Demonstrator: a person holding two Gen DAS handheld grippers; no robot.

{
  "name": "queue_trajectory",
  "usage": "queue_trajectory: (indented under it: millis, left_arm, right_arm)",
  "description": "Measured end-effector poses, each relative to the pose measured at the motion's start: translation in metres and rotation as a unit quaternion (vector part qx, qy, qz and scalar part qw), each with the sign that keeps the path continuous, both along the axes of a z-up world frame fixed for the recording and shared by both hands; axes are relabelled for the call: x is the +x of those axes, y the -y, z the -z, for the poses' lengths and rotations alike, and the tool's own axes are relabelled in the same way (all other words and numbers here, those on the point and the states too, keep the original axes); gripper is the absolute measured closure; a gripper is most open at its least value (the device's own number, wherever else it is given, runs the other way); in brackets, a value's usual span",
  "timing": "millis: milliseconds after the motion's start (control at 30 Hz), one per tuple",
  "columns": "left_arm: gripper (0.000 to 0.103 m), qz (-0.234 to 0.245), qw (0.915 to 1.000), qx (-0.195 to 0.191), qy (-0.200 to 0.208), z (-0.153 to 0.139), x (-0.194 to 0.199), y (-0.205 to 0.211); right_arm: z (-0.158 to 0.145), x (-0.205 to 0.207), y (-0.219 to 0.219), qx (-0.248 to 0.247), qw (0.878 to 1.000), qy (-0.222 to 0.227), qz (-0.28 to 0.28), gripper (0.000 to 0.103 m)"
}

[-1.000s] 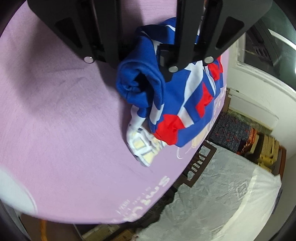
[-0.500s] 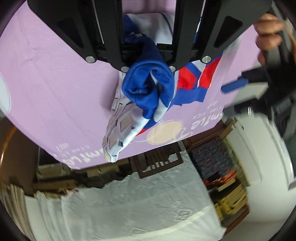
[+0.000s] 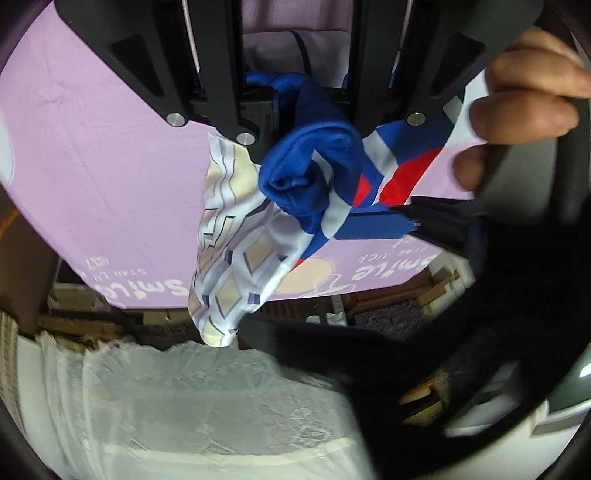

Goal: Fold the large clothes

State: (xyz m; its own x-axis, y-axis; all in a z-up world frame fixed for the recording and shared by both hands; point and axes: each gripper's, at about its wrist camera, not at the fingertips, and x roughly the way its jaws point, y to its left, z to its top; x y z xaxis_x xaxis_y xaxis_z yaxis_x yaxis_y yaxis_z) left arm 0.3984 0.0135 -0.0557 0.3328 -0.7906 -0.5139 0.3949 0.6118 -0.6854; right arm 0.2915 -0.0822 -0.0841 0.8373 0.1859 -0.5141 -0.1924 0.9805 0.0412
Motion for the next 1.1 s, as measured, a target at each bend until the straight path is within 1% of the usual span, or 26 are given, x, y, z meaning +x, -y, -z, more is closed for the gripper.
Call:
queue_trajectory:
  millis: [67, 100, 133, 167, 200, 267, 367, 467, 500, 533, 567, 600, 633, 667, 733, 767, 800, 833, 867, 933, 967, 1033, 1100]
  left_arm:
    - [0.005, -0.012, 0.9997, 0.018, 0.015, -0.003, 0.0, 0.0]
    - [0.011, -0.024, 0.9991, 0.031, 0.019, -0.002, 0.0, -0.001]
    - [0.03, -0.029, 0.9989, 0.033, 0.013, 0.001, 0.004, -0.004]
    - [0.063, -0.029, 0.9993, 0.025, 0.0, 0.008, 0.009, -0.007]
    - [0.078, -0.024, 0.9995, 0.02, -0.009, 0.013, 0.013, -0.009]
    - [0.085, -0.022, 0.9995, 0.019, -0.014, 0.02, 0.018, -0.012]
    - [0.087, -0.022, 0.9996, 0.015, -0.013, 0.022, 0.02, -0.014]
    - [0.088, -0.028, 0.9993, 0.02, -0.009, 0.021, 0.02, -0.016]
    - [0.088, -0.03, 0.9993, 0.021, -0.01, 0.022, 0.02, -0.017]
    - [0.088, -0.032, 0.9992, 0.022, -0.01, 0.022, 0.021, -0.017]
    - [0.088, -0.033, 0.9991, 0.022, -0.01, 0.022, 0.02, -0.018]
    - [0.088, -0.036, 0.9991, 0.022, -0.01, 0.022, 0.02, -0.019]
    - [0.088, -0.037, 0.999, 0.022, -0.01, 0.021, 0.019, -0.019]
    - [0.088, -0.037, 0.999, 0.023, -0.009, 0.02, 0.019, -0.019]
    - [0.088, -0.042, 0.9988, 0.025, -0.006, 0.018, 0.018, -0.021]
    - [0.088, -0.044, 0.9987, 0.025, -0.004, 0.016, 0.017, -0.022]
    - [0.088, -0.048, 0.9986, 0.025, -0.001, 0.014, 0.016, -0.023]
    - [0.088, -0.05, 0.9985, 0.023, 0.003, 0.011, 0.014, -0.025]
    - [0.088, -0.052, 0.9984, 0.021, 0.009, 0.007, 0.01, -0.027]
    - [0.088, -0.06, 0.9977, 0.021, 0.025, -0.005, 0.003, -0.033]
    - [0.088, -0.065, 0.997, 0.024, 0.033, -0.01, -0.001, -0.037]
    - [0.088, -0.08, 0.9952, 0.031, 0.048, -0.02, -0.008, -0.049]
    - [0.088, -0.095, 0.9928, 0.047, 0.058, -0.026, -0.014, -0.061]
  right_arm:
    - [0.0, -0.003, -0.003, -0.003, 1.0, 0.001, -0.011, 0.092]
    - [0.0, -0.004, -0.004, -0.004, 1.0, 0.002, -0.014, 0.092]
    - [-0.001, -0.005, -0.005, -0.006, 1.0, 0.004, -0.016, 0.092]
    - [0.0, -0.005, -0.005, -0.009, 1.0, 0.004, -0.021, 0.092]
    - [0.0, -0.006, -0.006, -0.012, 1.0, 0.004, -0.024, 0.092]
    - [0.001, -0.007, -0.007, -0.016, 1.0, 0.001, -0.026, 0.091]
    - [0.002, -0.005, -0.002, -0.003, 1.0, -0.008, -0.028, 0.09]
    - [-0.002, -0.007, 0.01, 0.019, 0.999, -0.011, -0.035, 0.084]
    - [-0.003, -0.009, 0.013, 0.017, 0.999, -0.009, -0.036, 0.075]
    - [-0.003, -0.012, 0.015, 0.01, 0.999, -0.005, -0.035, 0.068]
    - [-0.002, -0.018, 0.014, -0.009, 1.0, 0.003, -0.028, 0.05]
    - [0.0, -0.022, 0.013, -0.024, 0.999, 0.01, -0.023, 0.035]
    - [0.002, -0.026, 0.01, -0.043, 0.999, 0.017, -0.019, 0.034]
    - [0.005, -0.028, 0.005, -0.066, 0.997, 0.021, -0.015, 0.034]
    - [0.009, -0.028, -0.001, -0.106, 0.994, 0.034, 0.0, 0.046]
    - [0.011, -0.029, -0.006, -0.137, 0.989, 0.047, 0.015, 0.067]
    - [0.012, -0.032, -0.008, -0.148, 0.987, 0.054, 0.02, 0.081]
    - [0.01, -0.032, -0.006, -0.141, 0.988, 0.058, 0.019, 0.086]
    - [0.005, -0.034, -0.003, -0.121, 0.991, 0.059, 0.018, 0.09]
    - [0.0, -0.034, 0.005, -0.099, 0.993, 0.066, 0.017, 0.091]
    - [-0.004, -0.036, 0.001, -0.1, 0.992, 0.072, 0.011, 0.091]
    - [-0.009, -0.041, -0.01, -0.115, 0.99, 0.083, 0.002, 0.091]
    - [-0.013, -0.042, -0.027, -0.143, 0.985, 0.093, -0.019, 0.091]
